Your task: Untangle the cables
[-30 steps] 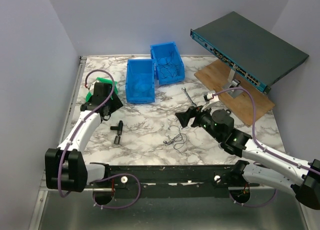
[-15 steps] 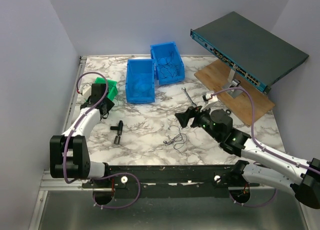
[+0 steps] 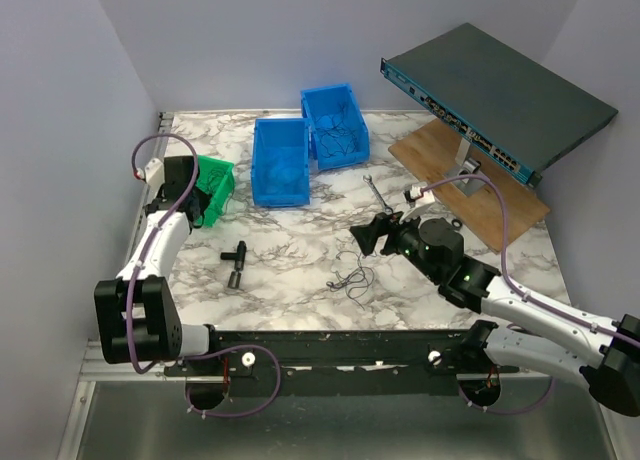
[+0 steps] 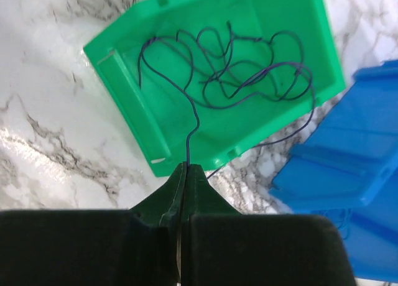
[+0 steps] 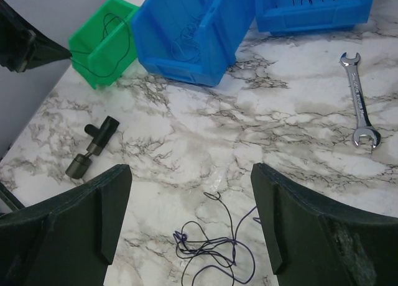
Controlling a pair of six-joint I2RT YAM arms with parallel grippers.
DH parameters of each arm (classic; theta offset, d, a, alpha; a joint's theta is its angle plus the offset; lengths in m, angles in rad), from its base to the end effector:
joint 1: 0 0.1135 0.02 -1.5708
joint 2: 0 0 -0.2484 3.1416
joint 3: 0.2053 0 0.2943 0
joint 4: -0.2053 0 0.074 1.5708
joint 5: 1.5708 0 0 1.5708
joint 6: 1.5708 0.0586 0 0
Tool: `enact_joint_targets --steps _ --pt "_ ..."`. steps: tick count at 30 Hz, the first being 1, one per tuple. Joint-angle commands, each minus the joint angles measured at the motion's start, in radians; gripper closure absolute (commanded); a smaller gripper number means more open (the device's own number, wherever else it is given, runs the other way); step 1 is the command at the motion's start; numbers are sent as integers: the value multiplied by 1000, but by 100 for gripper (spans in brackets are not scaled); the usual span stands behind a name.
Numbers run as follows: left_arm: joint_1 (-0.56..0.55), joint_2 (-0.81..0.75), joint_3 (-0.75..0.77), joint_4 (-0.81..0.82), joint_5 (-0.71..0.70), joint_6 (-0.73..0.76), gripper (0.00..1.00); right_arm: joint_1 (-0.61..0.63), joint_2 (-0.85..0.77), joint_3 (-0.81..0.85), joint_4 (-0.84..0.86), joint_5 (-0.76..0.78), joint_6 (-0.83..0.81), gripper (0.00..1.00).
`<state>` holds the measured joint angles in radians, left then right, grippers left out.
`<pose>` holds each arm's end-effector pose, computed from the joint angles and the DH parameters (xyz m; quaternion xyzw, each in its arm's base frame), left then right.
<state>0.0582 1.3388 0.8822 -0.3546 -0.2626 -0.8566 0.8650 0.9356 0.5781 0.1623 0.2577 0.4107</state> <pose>0.3364 0.0348 0.1874 -0.4502 0.8047 -0.0308 0.3859 0.2006 0.2123 0.2435 -0.0931 0.7649 0.2951 0.5649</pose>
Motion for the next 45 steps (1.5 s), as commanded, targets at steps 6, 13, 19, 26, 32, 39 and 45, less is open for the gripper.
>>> enact_joint_targets --steps 6,13,19,26,32,39,45 --pt "96 48 200 -84 29 77 100 5 21 3 -11 18 -5 14" --pt "167 117 237 -67 117 62 100 5 35 7 -10 14 -6 14" --pt "227 138 207 -24 166 46 100 5 38 6 -10 15 -8 14" --pt "288 134 143 36 239 -11 100 5 40 9 -12 17 -9 14" --pt "303 127 113 63 247 -18 100 6 39 9 -12 19 -9 14" --pt "244 127 85 108 228 15 100 5 47 13 -12 20 -10 14" --pt "175 246 163 52 245 32 100 5 48 14 -12 20 -10 14"
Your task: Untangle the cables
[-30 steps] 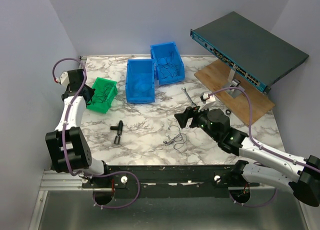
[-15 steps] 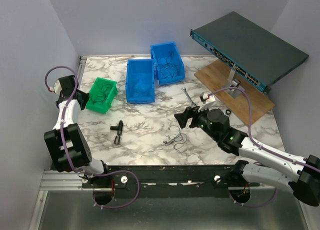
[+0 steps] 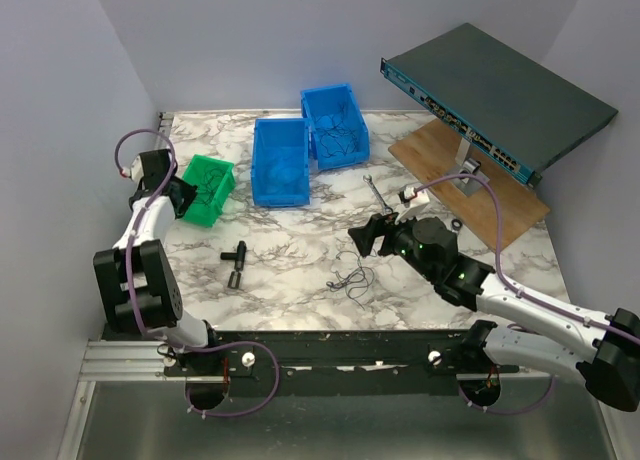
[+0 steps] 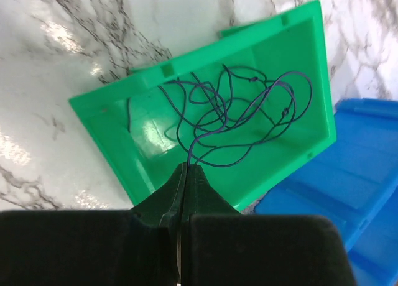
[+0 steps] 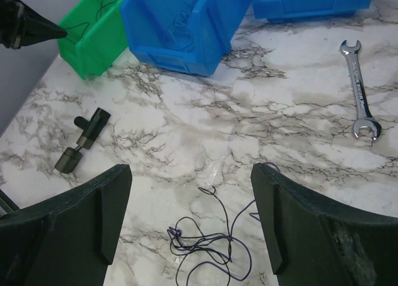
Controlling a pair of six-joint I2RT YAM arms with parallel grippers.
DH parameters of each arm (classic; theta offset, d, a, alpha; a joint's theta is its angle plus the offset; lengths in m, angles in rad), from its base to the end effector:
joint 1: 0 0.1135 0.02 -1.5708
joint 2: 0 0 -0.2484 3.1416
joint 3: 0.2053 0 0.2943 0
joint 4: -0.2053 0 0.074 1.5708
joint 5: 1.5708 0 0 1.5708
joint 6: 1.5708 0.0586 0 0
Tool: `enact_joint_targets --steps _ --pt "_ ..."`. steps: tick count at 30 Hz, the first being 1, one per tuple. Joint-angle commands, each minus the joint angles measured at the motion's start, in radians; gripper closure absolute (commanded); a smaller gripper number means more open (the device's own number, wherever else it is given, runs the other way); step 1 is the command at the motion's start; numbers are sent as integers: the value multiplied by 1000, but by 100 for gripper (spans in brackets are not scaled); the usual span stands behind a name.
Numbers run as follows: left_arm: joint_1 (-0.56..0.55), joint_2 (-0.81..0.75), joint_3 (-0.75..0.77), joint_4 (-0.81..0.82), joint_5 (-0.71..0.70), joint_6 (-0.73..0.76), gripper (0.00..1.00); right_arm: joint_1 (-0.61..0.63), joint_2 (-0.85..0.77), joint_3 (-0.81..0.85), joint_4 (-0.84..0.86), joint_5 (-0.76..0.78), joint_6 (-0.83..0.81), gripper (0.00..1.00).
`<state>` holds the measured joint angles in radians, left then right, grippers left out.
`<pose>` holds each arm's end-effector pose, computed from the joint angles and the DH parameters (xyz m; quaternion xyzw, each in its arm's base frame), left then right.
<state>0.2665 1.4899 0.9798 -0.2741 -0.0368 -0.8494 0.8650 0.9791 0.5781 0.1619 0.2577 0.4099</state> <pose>0.3607 0.1007 0.1791 -0.4949 0.7797 -0.0938 0.3719 0.2041 0.2164 0.2315 -0.0986 0.7777 0.2834 0.5524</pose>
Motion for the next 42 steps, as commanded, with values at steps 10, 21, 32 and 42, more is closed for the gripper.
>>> enact_joint_targets --steps 10,21,32,42 --pt "-57 83 105 -57 68 79 65 5 258 118 -203 -22 87 10" --pt "-208 -269 -81 -1 143 158 17 3 363 120 -312 -25 154 19" --pt "-566 -563 -360 192 256 231 11 3 339 28 -244 -109 179 34" --pt "-820 -459 -503 559 268 375 13 4 365 -54 48 -338 84 33"
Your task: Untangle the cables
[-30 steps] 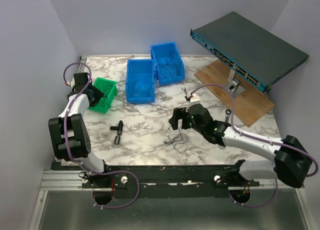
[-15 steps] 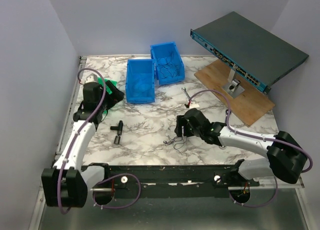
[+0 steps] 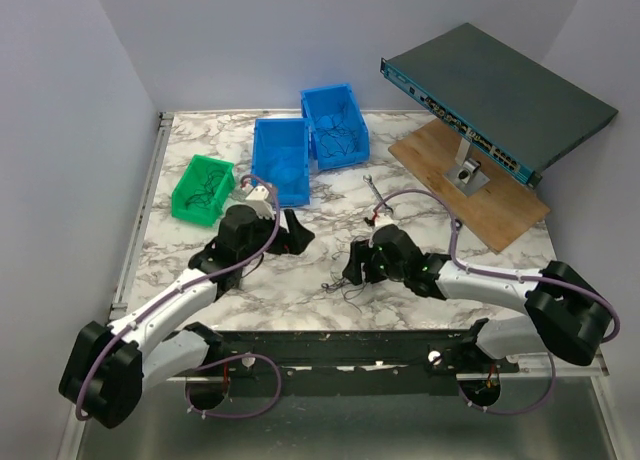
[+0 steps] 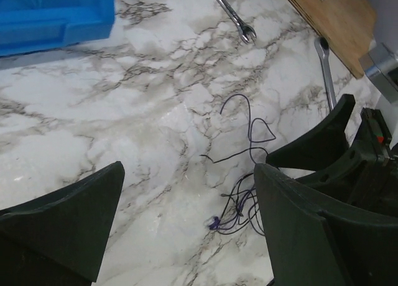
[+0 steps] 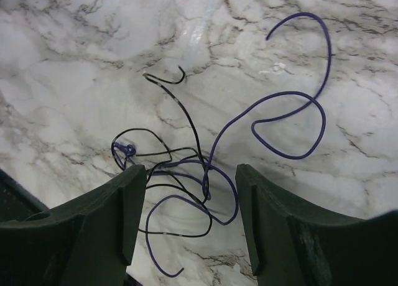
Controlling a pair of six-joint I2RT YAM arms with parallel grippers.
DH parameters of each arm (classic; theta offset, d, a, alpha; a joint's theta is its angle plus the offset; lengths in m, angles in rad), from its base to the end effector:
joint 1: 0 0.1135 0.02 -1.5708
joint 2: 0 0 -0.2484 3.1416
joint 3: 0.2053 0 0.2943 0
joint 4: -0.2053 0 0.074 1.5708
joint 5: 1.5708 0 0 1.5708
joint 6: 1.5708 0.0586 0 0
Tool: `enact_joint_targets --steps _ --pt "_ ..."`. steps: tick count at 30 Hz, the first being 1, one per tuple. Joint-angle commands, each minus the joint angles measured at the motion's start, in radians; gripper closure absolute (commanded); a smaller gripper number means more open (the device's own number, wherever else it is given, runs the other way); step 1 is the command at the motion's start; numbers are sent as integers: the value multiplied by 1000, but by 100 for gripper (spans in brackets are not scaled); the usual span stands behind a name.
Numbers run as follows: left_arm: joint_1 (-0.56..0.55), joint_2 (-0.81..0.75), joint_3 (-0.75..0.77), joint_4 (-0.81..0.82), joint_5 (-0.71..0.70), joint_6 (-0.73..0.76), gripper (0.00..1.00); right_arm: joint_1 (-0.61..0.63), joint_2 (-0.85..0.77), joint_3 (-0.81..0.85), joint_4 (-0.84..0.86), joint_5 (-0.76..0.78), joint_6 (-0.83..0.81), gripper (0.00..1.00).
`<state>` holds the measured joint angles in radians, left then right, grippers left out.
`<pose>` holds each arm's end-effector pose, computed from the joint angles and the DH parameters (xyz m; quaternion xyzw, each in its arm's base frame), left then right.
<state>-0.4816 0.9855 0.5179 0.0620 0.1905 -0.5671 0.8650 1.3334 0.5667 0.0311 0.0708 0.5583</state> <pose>0.2500 -0.1432 0.1923 0.0168 0.8327 -0.3430 0.4344 0.2035 0.2324 0.1094 -0.1253 0.9050 0.2402 0.3281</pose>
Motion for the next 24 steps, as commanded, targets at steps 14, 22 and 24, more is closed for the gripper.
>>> enact_joint_targets --steps 14,22,24 --pt "-94 157 -44 355 143 164 14 4 -195 -283 505 97 -139 19" --pt "-104 177 -60 392 181 150 14 3 -206 -277 411 280 -52 22" --pt "-112 197 -47 373 184 159 14 3 -202 -259 358 326 -21 26"
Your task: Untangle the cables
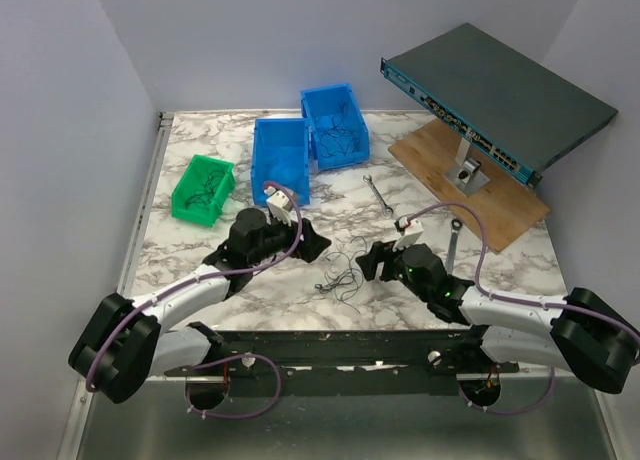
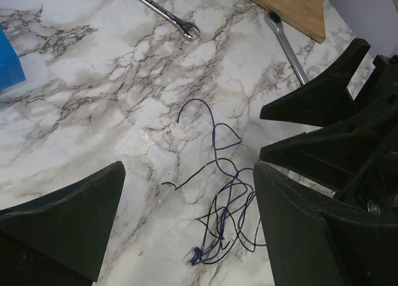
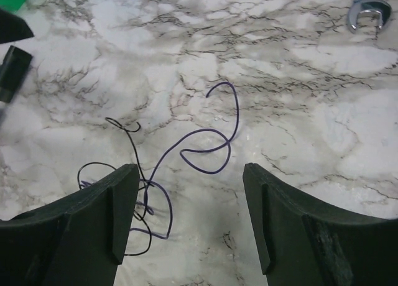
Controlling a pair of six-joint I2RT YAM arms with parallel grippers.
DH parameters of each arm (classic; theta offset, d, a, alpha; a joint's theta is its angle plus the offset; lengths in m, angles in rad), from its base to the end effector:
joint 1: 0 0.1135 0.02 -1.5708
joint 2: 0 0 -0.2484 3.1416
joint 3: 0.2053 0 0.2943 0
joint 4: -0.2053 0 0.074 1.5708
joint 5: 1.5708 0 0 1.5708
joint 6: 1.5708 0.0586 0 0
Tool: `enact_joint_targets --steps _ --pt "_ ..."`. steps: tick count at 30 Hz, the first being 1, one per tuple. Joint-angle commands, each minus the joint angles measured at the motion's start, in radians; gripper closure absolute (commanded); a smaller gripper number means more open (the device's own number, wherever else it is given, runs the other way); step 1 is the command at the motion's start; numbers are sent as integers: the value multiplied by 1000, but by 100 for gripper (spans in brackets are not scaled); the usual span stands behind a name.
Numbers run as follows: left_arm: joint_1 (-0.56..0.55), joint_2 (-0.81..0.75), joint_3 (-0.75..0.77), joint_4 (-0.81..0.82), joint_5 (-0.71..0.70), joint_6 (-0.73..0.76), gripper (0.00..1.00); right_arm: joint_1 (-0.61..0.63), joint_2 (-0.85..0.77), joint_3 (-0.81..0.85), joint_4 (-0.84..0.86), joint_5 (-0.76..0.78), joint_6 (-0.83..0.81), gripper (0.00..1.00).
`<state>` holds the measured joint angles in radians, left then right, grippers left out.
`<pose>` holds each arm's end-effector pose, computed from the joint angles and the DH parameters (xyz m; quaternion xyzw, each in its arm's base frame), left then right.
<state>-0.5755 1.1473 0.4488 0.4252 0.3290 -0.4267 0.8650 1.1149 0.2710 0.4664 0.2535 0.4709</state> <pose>0.2429 -0.1801 0.1657 0.1571 0.7766 -0.4008 0.4601 0.1853 0.1948 0.1129 -0.0910 0.8186 0.2631 0.5024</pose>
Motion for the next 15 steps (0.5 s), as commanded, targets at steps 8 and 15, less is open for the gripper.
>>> enact_joint_targets --steps 8,15 --pt "-32 212 164 -161 57 42 17 -5 73 56 -77 79 100 29" --pt "-37 319 249 -232 90 46 23 -15 196 115 -65 39 126 31"
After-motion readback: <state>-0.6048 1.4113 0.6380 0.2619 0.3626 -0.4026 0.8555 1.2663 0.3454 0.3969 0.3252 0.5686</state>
